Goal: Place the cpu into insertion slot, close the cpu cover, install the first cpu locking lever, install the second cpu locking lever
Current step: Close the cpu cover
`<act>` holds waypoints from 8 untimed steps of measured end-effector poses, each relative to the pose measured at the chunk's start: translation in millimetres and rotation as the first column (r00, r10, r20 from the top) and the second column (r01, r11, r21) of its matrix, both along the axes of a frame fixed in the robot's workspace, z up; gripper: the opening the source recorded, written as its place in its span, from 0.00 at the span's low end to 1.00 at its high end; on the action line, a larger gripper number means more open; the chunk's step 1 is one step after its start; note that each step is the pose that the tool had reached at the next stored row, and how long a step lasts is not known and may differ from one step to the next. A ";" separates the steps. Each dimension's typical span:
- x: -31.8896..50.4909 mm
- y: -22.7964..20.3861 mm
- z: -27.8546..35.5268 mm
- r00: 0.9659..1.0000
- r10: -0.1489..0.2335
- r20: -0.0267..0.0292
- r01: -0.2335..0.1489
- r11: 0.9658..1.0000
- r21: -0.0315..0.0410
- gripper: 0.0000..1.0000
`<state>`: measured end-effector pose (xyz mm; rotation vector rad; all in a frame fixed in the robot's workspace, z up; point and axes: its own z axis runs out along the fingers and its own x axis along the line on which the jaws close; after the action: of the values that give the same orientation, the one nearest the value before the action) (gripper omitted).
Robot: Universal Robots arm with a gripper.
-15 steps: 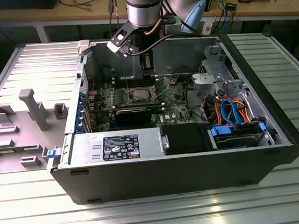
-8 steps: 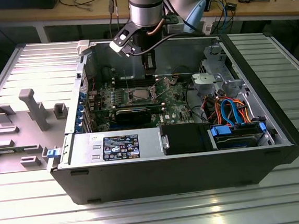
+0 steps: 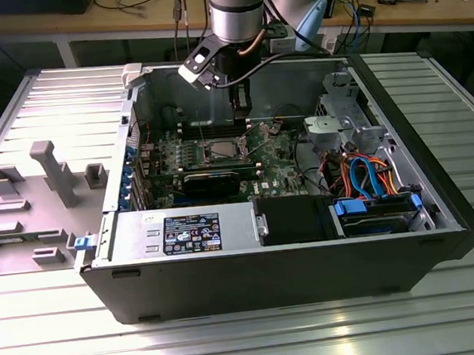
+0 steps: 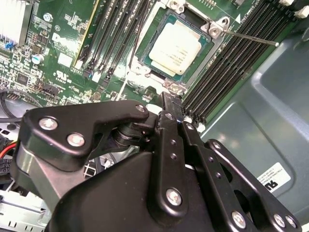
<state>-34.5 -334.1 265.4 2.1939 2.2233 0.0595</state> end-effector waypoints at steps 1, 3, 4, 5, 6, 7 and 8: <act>0.1 0.0 0.0 1.000 0.000 0.000 0.000 1.000 0.000 0.11; 0.9 0.0 0.0 1.000 0.000 0.000 0.000 1.000 0.000 0.11; 1.4 0.0 0.0 1.000 0.000 0.000 0.000 1.000 0.000 0.11; 1.9 0.0 0.0 1.000 0.000 0.000 0.000 1.000 0.000 0.11; 2.5 0.0 0.0 1.000 0.000 0.000 0.000 1.000 0.000 0.11; 2.5 0.0 0.0 1.000 0.000 0.000 0.000 1.000 0.000 0.11; 2.6 0.0 0.0 1.000 0.000 0.000 0.000 1.000 0.000 0.11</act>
<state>-31.9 -334.1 265.3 2.1939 2.2232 0.0596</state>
